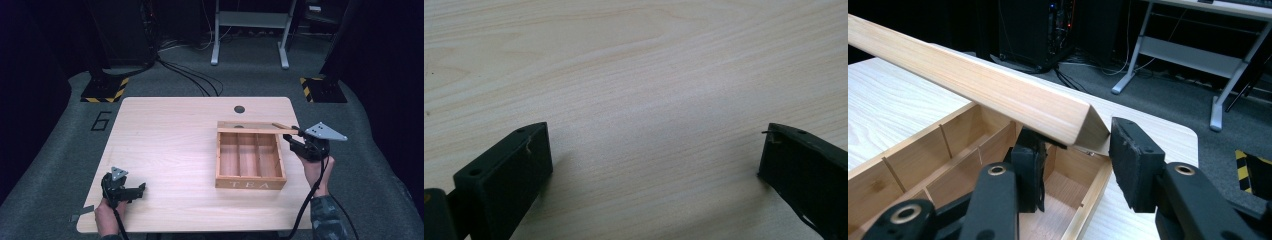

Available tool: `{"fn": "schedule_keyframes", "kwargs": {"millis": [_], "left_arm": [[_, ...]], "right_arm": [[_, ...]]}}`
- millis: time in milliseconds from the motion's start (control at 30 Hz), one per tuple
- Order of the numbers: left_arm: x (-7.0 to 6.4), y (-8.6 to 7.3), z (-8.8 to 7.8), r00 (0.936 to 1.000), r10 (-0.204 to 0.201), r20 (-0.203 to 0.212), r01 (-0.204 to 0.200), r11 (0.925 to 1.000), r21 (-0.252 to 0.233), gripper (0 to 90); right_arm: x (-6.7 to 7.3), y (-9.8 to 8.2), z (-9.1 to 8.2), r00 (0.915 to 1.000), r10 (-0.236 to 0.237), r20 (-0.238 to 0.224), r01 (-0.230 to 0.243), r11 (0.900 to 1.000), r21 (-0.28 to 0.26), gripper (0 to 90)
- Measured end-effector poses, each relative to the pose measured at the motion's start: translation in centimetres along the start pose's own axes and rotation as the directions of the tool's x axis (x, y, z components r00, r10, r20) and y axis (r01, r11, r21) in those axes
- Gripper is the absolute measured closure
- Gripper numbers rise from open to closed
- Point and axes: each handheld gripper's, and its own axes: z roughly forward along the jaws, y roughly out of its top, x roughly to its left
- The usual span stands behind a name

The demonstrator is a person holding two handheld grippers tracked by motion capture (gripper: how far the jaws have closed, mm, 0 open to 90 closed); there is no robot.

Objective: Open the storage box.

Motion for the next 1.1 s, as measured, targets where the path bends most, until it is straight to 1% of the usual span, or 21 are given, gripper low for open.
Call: {"fn": "schedule_keyframes", "kwargs": {"millis": [200, 267, 300, 333, 367, 400, 600, 633, 667, 733, 1000, 1100], "left_arm": [[0.0, 0.0, 0.0, 1.0000, 0.000, 0.000, 0.000, 1.0000, 0.001, 0.4], [0.0, 0.0, 0.0, 1.0000, -0.001, 0.000, 0.001, 1.0000, 0.001, 0.4], [0.0, 0.0, 0.0, 1.0000, -0.001, -0.001, 0.001, 1.0000, 0.001, 0.4], [0.0, 0.0, 0.0, 1.0000, 0.001, 0.000, -0.001, 1.0000, 0.001, 0.4], [0.0, 0.0, 0.0, 1.0000, 0.000, 0.000, 0.000, 1.0000, 0.001, 0.4], [0.0, 0.0, 0.0, 1.0000, 0.000, 0.000, 0.000, 1.0000, 0.001, 0.4], [0.0, 0.0, 0.0, 1.0000, 0.000, -0.001, 0.000, 1.0000, 0.001, 0.4], [0.0, 0.0, 0.0, 1.0000, 0.000, 0.000, 0.000, 1.0000, 0.002, 0.4], [0.0, 0.0, 0.0, 1.0000, 0.000, 0.000, 0.000, 1.0000, 0.001, 0.4], [0.0, 0.0, 0.0, 1.0000, 0.000, 0.000, 0.000, 1.0000, 0.001, 0.4], [0.0, 0.0, 0.0, 1.0000, 0.001, 0.000, -0.001, 1.0000, 0.001, 0.4], [0.0, 0.0, 0.0, 1.0000, 0.000, 0.000, 0.000, 1.0000, 0.002, 0.4]], "right_arm": [[-0.5, 1.1, 0.3, 1.0000, 0.000, -0.004, 0.000, 1.000, 0.021, 59.3], [-0.6, 1.4, 0.4, 0.9999, 0.011, -0.004, -0.011, 1.000, 0.029, 59.4], [-0.7, 1.5, 0.5, 1.0000, 0.004, -0.009, -0.004, 1.000, 0.030, 59.5], [-0.7, 1.7, 0.6, 0.9999, 0.014, -0.005, -0.014, 0.999, 0.032, 59.6], [-0.8, 1.8, 0.6, 0.9999, 0.008, -0.009, -0.007, 0.999, 0.033, 59.6], [-0.9, 1.9, 0.7, 0.9998, 0.014, -0.011, -0.014, 0.999, 0.038, 59.6], [-1.4, 2.8, 1.1, 0.9997, 0.014, -0.020, -0.013, 0.998, 0.059, 59.9], [-1.4, 3.0, 1.1, 0.9996, 0.020, -0.021, -0.019, 0.998, 0.064, 60.0], [-1.5, 3.2, 1.2, 0.9997, 0.014, -0.022, -0.012, 0.998, 0.065, 60.0], [-1.7, 3.4, 1.3, 0.9995, 0.015, -0.027, -0.013, 0.997, 0.070, 60.1], [-2.3, 4.2, 1.8, 0.9987, 0.037, -0.036, -0.034, 0.996, 0.084, 60.4], [-2.5, 4.5, 2.0, 0.9985, 0.036, -0.042, -0.032, 0.996, 0.086, 60.4]]}}
